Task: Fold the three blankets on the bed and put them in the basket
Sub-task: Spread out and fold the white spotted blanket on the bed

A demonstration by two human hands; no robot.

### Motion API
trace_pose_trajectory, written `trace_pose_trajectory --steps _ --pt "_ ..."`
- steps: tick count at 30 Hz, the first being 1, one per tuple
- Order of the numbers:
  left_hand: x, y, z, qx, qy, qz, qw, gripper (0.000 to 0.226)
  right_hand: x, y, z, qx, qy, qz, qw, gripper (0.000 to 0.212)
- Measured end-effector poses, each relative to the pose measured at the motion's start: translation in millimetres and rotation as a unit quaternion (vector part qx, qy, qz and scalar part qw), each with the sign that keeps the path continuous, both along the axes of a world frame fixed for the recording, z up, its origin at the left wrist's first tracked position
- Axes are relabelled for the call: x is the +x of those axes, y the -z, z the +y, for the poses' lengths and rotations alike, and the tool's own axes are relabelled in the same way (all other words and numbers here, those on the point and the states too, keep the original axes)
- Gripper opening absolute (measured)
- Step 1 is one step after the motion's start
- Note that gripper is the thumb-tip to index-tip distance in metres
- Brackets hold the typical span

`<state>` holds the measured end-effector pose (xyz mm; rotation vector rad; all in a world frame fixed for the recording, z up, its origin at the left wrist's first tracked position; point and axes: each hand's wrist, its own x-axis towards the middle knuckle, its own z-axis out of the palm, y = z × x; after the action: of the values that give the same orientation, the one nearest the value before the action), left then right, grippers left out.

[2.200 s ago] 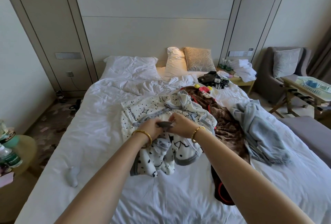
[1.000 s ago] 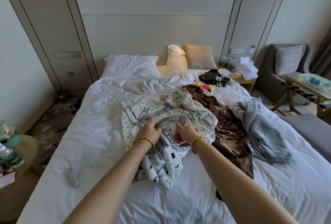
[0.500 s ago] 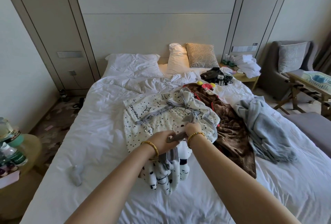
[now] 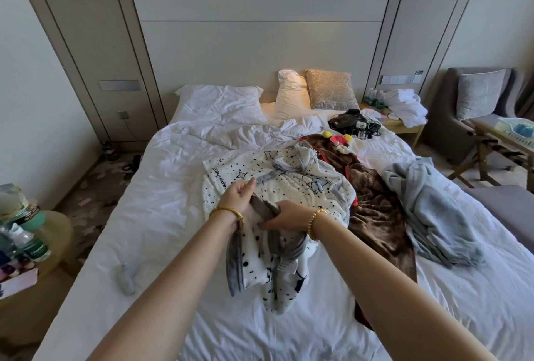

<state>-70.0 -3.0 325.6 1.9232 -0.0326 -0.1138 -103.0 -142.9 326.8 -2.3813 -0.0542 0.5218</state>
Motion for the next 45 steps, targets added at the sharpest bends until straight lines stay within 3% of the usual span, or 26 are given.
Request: trace_pose_trajectory --steps 3,4,6,8,11,15,16,17,18,20,21,22,24,27,28,30,32,34,37,40,42,43,44,45 --pt "-1.1 1.7 11.3 -0.017 0.075 0.009 0.997 0.02 3.1 4.0 -8.7 0.019 0.064 -0.048 0.997 0.021" --pt "0.9 3.1 17.2 0.02 0.121 0.016 0.992 0.023 3.6 3.4 -13.6 0.04 0.097 -0.062 0.993 0.021" --pt "1.7 2.3 27.3 0.184 0.206 0.014 0.961 0.019 4.8 1.0 -24.1 0.066 0.159 -0.098 0.98 0.022" --pt "2.8 4.2 32.6 0.344 0.237 0.009 0.908 0.013 6.9 -0.6 -31.9 0.086 0.201 -0.131 0.967 0.019" --pt "3.1 8.1 38.0 0.443 0.202 0.009 0.873 0.002 9.1 0.2 -37.2 0.092 0.23 -0.148 0.958 0.021" --pt "4.7 14.0 43.2 0.6 0.104 -0.069 0.79 0.029 6.7 2.7 -39.4 0.095 0.226 -0.157 0.957 0.022" --pt "5.2 13.7 43.5 0.611 0.073 -0.072 0.785 0.033 5.2 3.2 -39.3 0.089 0.213 -0.154 0.961 0.021" --pt "4.7 11.7 43.3 0.6 0.052 -0.06 0.796 0.036 3.8 4.2 -39.2 0.082 0.199 -0.148 0.965 0.02" --pt "5.0 11.1 43.1 0.555 0.033 -0.045 0.83 0.039 2.1 5.6 -39.1 0.073 0.185 -0.141 0.97 0.019" --pt "8.9 10.6 41.3 0.353 -0.02 0.016 0.935 0.044 -1.1 9.9 -40.0 0.051 0.159 -0.118 0.979 0.009" --pt "10.0 7.6 39.0 0.221 -0.062 0.043 0.972 0.045 -2.6 13.0 -40.3 0.039 0.142 -0.104 0.984 0.008" --pt "13.1 5.7 36.2 0.116 -0.101 0.062 0.986 0.043 -4.1 16.4 -40.1 0.024 0.124 -0.086 0.988 0.011" --pt "15.6 2.2 28.9 -0.015 -0.155 0.091 0.984 0.028 -7.8 20.8 -38.2 0.003 0.085 -0.041 0.996 0.017" --pt "15.8 0.1 19.6 -0.195 -0.198 0.13 0.952 0.009 -12.6 24.1 -38.6 -0.024 0.013 0.04 0.999 0.026" --pt "15.6 0.4 17.7 -0.221 -0.201 0.115 0.947 0.006 -13.4 25.1 -41.0 -0.012 0.006 0.072 0.997 0.03" --pt "9.9 -3.0 13.9 -0.169 -0.196 0.025 0.966 0.019 -13.0 22.7 -47.8 0.068 0.061 0.115 0.989 0.034" --pt "4.0 -8.9 10.0 -0.122 -0.182 -0.062 0.974 0.044 -9.0 9.7 -54.5 0.131 0.211 0.073 0.966 0.04" --pt "0.5 -11.5 5.7 -0.118 -0.141 -0.089 0.979 0.066 -0.8 -5.4 -65.2 0.154 0.377 -0.015 0.913 0.045" --pt "-7.0 -11.4 -5.6 -0.078 -0.067 -0.067 0.992 0.081 8.0 -25.5 -60.9 0.301 0.426 -0.044 0.852 0.028" --pt "-22.8 -8.0 -29.8 -0.093 0.025 -0.003 0.995 0.077 11.1 -23.7 -25.8 0.321 0.367 -0.015 0.873 0.025" --pt "-30.1 -4.4 -42.8 -0.263 0.032 0.088 0.96 0.051 8.4 -17.0 -6.9 0.313 0.336 -0.026 0.888 0.03" --pt "-30.8 -2.1 -45.6 -0.332 0.009 0.123 0.935 0.026 6.0 -14.4 -2.1 0.305 0.328 -0.029 0.894 0.031" --pt "-31.4 -0.8 -45.1 -0.37 -0.008 0.141 0.918 0.011 1.5 -12.1 0.2 0.304 0.318 -0.022 0.898 0.032" --pt "-30.3 0.1 -42.6 -0.35 -0.007 0.153 0.924 0.022 -2.4 -9.1 0.5 0.297 0.303 -0.011 0.905 0.033"
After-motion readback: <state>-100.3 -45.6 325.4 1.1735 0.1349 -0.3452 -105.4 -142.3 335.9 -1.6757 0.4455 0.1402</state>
